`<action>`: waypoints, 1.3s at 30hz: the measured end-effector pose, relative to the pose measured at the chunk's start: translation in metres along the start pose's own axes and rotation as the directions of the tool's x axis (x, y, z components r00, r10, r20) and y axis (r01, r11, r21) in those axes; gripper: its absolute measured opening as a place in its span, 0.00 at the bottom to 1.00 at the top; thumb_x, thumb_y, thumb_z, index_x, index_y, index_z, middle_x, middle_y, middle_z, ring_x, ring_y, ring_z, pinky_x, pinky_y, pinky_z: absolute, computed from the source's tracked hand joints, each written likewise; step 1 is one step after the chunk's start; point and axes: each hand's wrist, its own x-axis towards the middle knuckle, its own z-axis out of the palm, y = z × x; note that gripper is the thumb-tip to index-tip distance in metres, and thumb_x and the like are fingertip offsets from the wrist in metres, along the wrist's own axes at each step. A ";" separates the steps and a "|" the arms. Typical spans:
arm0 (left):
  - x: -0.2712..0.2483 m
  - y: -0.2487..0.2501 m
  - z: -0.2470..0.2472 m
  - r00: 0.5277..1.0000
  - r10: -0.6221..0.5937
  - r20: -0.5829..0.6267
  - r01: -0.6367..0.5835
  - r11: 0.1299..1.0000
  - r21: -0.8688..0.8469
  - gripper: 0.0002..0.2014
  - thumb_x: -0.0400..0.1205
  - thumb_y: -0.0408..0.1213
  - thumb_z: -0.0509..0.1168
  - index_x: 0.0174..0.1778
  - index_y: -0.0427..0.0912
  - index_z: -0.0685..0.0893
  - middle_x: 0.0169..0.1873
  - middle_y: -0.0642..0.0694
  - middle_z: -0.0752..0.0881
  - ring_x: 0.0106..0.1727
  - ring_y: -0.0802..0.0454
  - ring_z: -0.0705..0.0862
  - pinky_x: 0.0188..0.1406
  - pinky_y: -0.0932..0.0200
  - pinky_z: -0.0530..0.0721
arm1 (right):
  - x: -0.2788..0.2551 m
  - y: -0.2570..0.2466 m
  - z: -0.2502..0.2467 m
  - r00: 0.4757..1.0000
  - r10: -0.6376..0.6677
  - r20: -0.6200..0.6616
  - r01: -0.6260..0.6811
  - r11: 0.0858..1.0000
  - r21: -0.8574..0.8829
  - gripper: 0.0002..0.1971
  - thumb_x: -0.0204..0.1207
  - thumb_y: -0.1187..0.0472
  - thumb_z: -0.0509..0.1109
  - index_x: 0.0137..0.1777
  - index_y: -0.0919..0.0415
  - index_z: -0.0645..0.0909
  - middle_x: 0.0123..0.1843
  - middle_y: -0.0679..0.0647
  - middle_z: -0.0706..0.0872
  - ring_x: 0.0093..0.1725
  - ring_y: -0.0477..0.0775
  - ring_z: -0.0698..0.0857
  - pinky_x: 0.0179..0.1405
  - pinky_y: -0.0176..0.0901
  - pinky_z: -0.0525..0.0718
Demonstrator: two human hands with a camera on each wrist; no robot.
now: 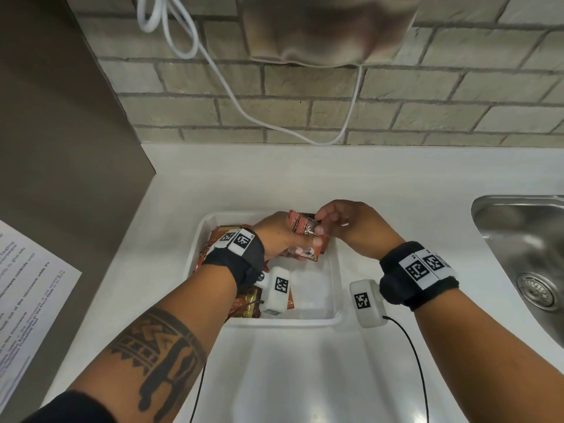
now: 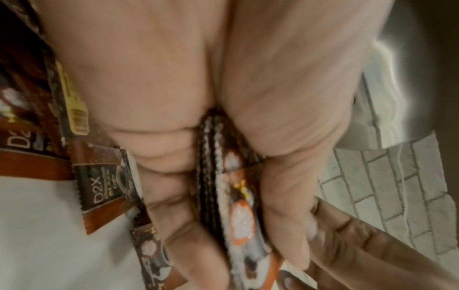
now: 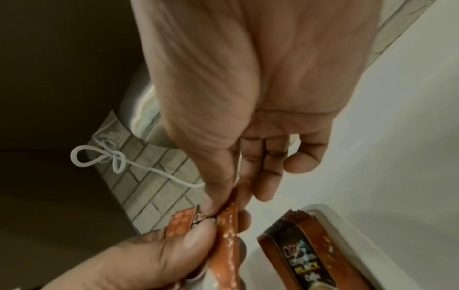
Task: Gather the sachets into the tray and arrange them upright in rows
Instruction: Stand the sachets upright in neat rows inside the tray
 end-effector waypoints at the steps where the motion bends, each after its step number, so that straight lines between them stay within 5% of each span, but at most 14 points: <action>1: -0.001 0.001 0.001 1.000 0.017 -0.002 -0.017 0.998 -0.057 0.16 0.72 0.37 0.83 0.55 0.41 0.91 0.53 0.36 0.92 0.55 0.39 0.91 0.55 0.44 0.90 | 0.002 0.000 -0.001 1.000 -0.003 -0.016 0.004 1.000 0.020 0.07 0.74 0.61 0.80 0.51 0.53 0.88 0.41 0.48 0.91 0.43 0.46 0.87 0.50 0.40 0.82; 5: -0.008 0.005 0.004 0.998 0.058 0.020 -0.054 0.987 -0.149 0.19 0.75 0.28 0.79 0.60 0.47 0.90 0.53 0.45 0.93 0.53 0.50 0.91 0.44 0.56 0.90 | 0.008 -0.003 -0.005 0.997 -0.018 -0.074 0.025 0.995 0.097 0.06 0.73 0.64 0.81 0.45 0.52 0.88 0.43 0.60 0.91 0.42 0.52 0.87 0.54 0.56 0.86; 8: -0.009 0.005 0.003 0.997 0.074 -0.022 -0.076 0.988 -0.131 0.21 0.73 0.28 0.81 0.62 0.44 0.89 0.55 0.43 0.93 0.54 0.48 0.92 0.46 0.54 0.90 | 0.009 -0.008 -0.006 0.996 -0.033 -0.084 0.041 0.994 0.099 0.06 0.73 0.65 0.81 0.41 0.52 0.89 0.44 0.60 0.93 0.47 0.63 0.90 0.58 0.59 0.87; 12: -0.009 0.007 -0.002 0.995 0.041 -0.087 -0.031 0.994 0.108 0.18 0.71 0.37 0.84 0.56 0.44 0.92 0.50 0.42 0.93 0.52 0.42 0.92 0.54 0.42 0.92 | 0.010 -0.011 -0.008 0.989 -0.026 -0.146 0.032 0.999 0.038 0.05 0.74 0.60 0.80 0.40 0.50 0.90 0.42 0.53 0.93 0.47 0.57 0.90 0.51 0.48 0.86; 15: -0.013 0.021 -0.018 0.990 0.027 -0.135 0.033 0.906 0.422 0.13 0.75 0.46 0.80 0.52 0.45 0.92 0.46 0.47 0.93 0.49 0.48 0.91 0.55 0.48 0.91 | 0.009 -0.009 -0.014 0.985 0.000 -0.172 -0.003 1.000 -0.016 0.04 0.76 0.59 0.79 0.41 0.51 0.89 0.40 0.47 0.92 0.38 0.44 0.86 0.40 0.36 0.80; 18: -0.017 0.039 -0.036 0.976 -0.075 -0.205 0.181 0.799 0.573 0.14 0.82 0.45 0.71 0.51 0.36 0.91 0.42 0.43 0.92 0.42 0.46 0.90 0.45 0.54 0.89 | 0.008 0.000 -0.014 0.985 0.026 -0.171 -0.039 0.997 -0.074 0.02 0.77 0.59 0.77 0.43 0.53 0.90 0.41 0.45 0.91 0.41 0.42 0.85 0.40 0.35 0.76; 22: -0.019 0.039 -0.031 0.942 -0.312 -0.123 0.333 0.824 0.458 0.07 0.88 0.28 0.60 0.50 0.35 0.84 0.37 0.41 0.87 0.28 0.51 0.84 0.22 0.64 0.81 | 0.012 0.011 -0.006 0.986 0.048 -0.159 -0.075 0.983 -0.166 0.05 0.76 0.59 0.77 0.41 0.48 0.90 0.43 0.42 0.90 0.45 0.37 0.82 0.40 0.32 0.74; 29: -0.009 0.020 -0.010 0.932 -0.362 -0.026 0.301 0.732 0.611 0.12 0.85 0.32 0.64 0.61 0.36 0.88 0.43 0.36 0.91 0.29 0.49 0.80 0.19 0.64 0.74 | 0.016 0.023 0.009 0.990 0.075 -0.123 -0.106 0.957 -0.271 0.05 0.77 0.58 0.75 0.45 0.50 0.92 0.47 0.46 0.89 0.49 0.47 0.83 0.38 0.29 0.71; 33: -0.010 0.024 0.012 0.919 -0.388 0.069 0.255 0.718 0.647 0.10 0.86 0.35 0.65 0.60 0.38 0.86 0.37 0.39 0.89 0.25 0.52 0.80 0.20 0.66 0.74 | 0.016 0.021 0.012 0.991 0.073 -0.113 -0.104 0.948 -0.301 0.07 0.76 0.63 0.74 0.44 0.55 0.93 0.38 0.37 0.85 0.44 0.44 0.82 0.35 0.19 0.69; 36: -0.006 0.024 0.028 0.903 -0.426 0.050 0.304 0.719 0.624 0.06 0.88 0.34 0.64 0.53 0.34 0.84 0.28 0.46 0.85 0.16 0.59 0.78 0.13 0.71 0.71 | 0.017 0.020 0.015 0.990 0.086 -0.110 -0.115 0.949 -0.295 0.09 0.73 0.65 0.73 0.38 0.53 0.92 0.40 0.44 0.91 0.47 0.49 0.86 0.39 0.25 0.73; 39: 0.002 0.021 0.035 0.896 -0.444 0.026 0.335 0.713 0.616 0.11 0.88 0.34 0.63 0.61 0.32 0.83 0.32 0.47 0.86 0.22 0.55 0.77 0.17 0.70 0.70 | 0.018 0.022 0.019 0.991 0.097 -0.089 -0.119 0.947 -0.298 0.11 0.70 0.66 0.72 0.32 0.50 0.90 0.41 0.46 0.92 0.49 0.49 0.87 0.42 0.30 0.76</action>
